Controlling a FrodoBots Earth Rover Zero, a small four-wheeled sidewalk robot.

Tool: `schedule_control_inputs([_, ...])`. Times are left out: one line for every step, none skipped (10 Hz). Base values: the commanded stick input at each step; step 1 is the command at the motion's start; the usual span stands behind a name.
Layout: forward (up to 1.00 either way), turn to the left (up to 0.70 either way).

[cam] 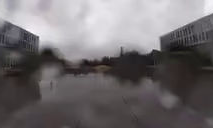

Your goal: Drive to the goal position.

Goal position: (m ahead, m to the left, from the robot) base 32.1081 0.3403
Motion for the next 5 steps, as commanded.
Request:
schedule_control_inputs([1.0, 0.0])
schedule_control_inputs([1.0, 0.0])
schedule_control_inputs([1.0, 0.0])
schedule_control_inputs([1.0, 0.0])
schedule_control_inputs([1.0, 0.0])
